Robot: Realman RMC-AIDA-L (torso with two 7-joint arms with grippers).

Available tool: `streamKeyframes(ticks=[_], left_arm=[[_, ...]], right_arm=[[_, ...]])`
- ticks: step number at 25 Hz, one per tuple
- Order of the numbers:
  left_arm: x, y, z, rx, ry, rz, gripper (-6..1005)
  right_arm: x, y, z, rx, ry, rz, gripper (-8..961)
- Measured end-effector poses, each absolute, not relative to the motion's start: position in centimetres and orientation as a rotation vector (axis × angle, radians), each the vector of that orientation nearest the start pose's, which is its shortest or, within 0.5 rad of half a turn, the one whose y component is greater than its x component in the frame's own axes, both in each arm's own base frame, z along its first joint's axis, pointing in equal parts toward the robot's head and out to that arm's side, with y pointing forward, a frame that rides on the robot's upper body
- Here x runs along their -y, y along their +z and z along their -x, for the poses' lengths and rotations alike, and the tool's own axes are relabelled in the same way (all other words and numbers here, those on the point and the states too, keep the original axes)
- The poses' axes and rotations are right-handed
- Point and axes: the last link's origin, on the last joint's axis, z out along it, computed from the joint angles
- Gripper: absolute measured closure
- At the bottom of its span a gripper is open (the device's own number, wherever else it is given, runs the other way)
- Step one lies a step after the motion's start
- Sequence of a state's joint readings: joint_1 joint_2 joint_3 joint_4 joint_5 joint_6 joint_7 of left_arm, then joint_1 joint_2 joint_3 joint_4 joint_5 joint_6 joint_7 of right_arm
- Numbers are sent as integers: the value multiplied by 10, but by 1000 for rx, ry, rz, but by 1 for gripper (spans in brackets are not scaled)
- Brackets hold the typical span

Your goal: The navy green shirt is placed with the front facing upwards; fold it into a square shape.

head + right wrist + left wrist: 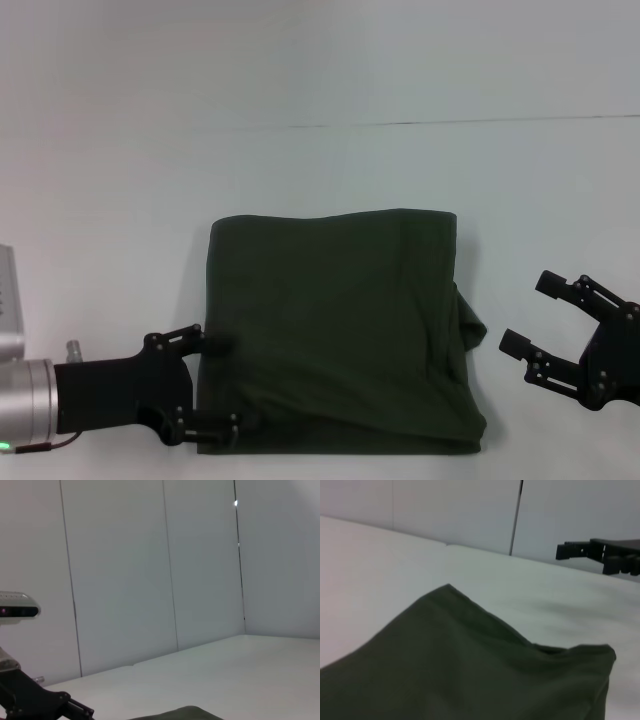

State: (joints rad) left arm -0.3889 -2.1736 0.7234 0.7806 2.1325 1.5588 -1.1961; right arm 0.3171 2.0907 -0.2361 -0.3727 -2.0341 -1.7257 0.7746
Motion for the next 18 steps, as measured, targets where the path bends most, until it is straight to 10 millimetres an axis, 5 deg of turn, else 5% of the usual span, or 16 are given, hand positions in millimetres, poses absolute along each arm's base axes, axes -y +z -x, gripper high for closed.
streamKeyframes(ticks=[10, 18], left_arm=[[-279, -36, 296, 513, -439, 2835, 50], [-267, -22, 290, 525, -546, 2882, 51]], right_arm=[[-239, -3, -325, -440, 955, 2339, 39], [-240, -1, -326, -435, 949, 2337, 39]])
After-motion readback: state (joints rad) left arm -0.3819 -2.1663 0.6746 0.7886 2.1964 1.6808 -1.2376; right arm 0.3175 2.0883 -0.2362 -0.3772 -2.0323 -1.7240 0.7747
